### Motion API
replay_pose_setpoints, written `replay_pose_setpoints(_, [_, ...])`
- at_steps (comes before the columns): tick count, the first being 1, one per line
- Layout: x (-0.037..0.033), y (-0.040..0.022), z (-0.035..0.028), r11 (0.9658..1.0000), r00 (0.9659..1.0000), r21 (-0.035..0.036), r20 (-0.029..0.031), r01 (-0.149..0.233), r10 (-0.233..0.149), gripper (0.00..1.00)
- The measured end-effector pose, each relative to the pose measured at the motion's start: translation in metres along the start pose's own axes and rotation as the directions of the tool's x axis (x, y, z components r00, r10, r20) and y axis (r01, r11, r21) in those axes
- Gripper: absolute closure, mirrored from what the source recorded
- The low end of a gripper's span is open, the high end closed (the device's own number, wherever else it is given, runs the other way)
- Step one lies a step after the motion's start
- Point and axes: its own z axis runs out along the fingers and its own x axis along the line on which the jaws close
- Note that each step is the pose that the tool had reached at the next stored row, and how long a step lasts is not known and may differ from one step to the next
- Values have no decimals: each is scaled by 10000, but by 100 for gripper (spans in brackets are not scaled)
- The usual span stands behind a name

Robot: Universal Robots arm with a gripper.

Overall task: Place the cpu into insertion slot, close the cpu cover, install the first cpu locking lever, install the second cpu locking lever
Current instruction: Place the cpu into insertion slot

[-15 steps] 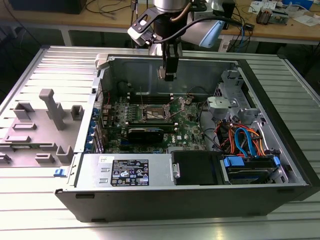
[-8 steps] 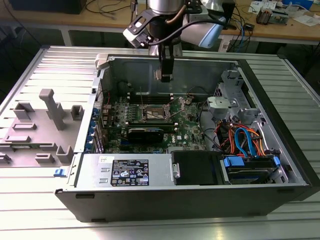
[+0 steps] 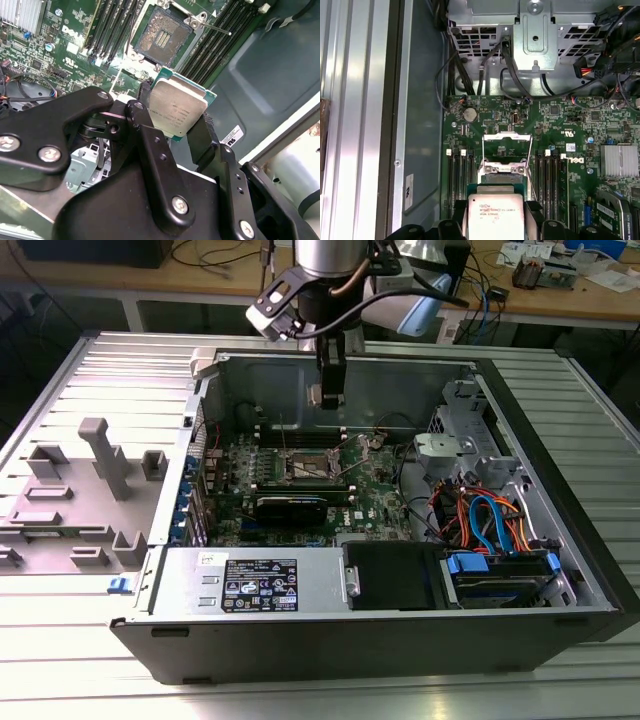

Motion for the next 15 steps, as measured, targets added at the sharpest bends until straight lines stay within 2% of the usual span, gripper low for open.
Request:
replay_pose_setpoints(9, [-2, -1, 21, 10000, 10000, -2, -3, 0, 0, 46])
replay_pose_setpoints(15, [-4, -5, 68, 10000, 10000, -1, -2, 0, 0, 46])
